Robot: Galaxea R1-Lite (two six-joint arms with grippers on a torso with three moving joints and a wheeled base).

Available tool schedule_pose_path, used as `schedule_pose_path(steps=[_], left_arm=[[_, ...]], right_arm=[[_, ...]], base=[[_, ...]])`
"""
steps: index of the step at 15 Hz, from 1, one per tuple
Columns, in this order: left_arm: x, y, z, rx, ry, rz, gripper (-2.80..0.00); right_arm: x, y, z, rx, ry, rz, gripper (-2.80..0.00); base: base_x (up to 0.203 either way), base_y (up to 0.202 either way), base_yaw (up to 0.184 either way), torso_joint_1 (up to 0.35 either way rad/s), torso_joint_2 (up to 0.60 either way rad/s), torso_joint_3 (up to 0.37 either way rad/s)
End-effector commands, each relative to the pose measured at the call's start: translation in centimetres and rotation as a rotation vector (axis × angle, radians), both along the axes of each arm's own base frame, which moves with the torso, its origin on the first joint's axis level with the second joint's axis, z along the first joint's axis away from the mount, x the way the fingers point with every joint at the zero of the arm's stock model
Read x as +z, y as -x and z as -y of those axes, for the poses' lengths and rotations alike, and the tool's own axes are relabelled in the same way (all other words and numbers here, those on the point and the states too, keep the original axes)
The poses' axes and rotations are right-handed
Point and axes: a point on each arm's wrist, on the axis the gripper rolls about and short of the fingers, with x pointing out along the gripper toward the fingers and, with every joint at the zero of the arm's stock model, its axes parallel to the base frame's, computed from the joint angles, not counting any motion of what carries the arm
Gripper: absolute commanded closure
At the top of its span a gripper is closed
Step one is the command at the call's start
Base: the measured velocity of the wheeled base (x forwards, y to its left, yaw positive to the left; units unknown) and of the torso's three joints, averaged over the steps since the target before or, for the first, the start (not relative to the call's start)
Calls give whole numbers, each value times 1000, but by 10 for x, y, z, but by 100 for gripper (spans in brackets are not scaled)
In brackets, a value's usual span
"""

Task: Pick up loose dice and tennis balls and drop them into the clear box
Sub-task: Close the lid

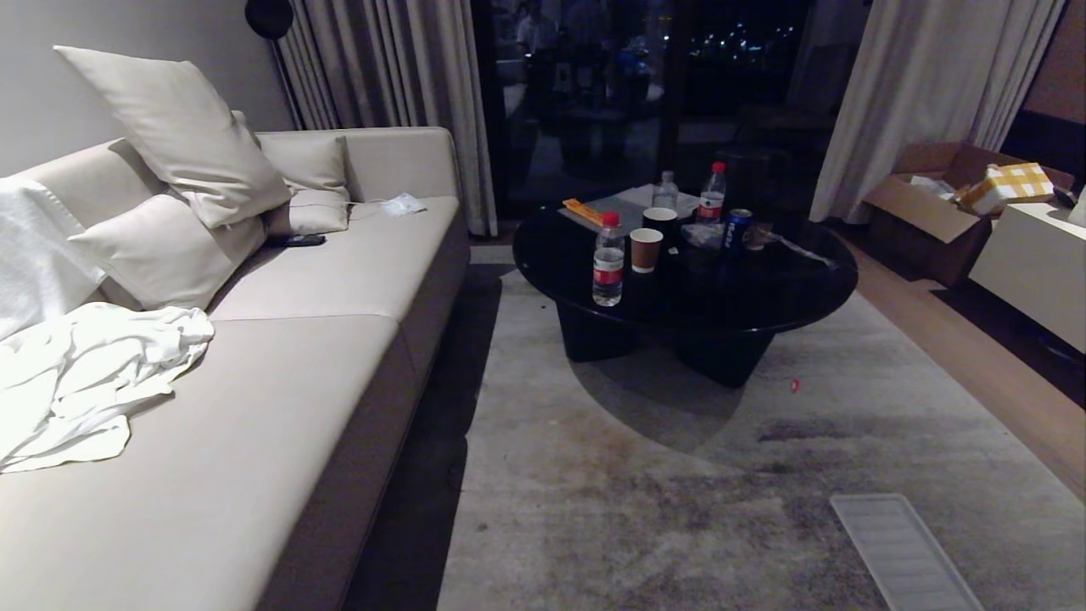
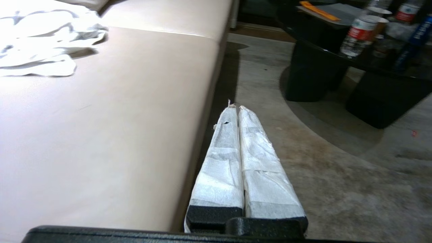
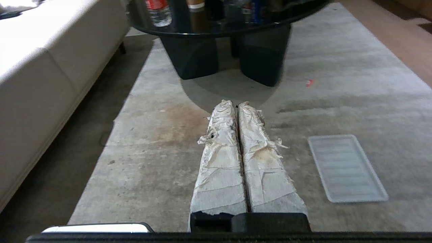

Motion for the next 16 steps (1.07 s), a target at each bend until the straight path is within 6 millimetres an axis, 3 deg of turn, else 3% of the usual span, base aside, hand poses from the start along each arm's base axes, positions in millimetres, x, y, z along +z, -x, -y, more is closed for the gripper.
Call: schedule_pose_path(steps=[1,16], left_arm=[[0,0,0,0,2,-2,0],[-1,0,1,-29,-91,-9,0]], right_arm=[[0,0,0,-1,-1,-1,0],[0,0,0,-1,-2,-1,0]], base=[[0,0,0,0,0,0],[0,0,0,0,0,0]])
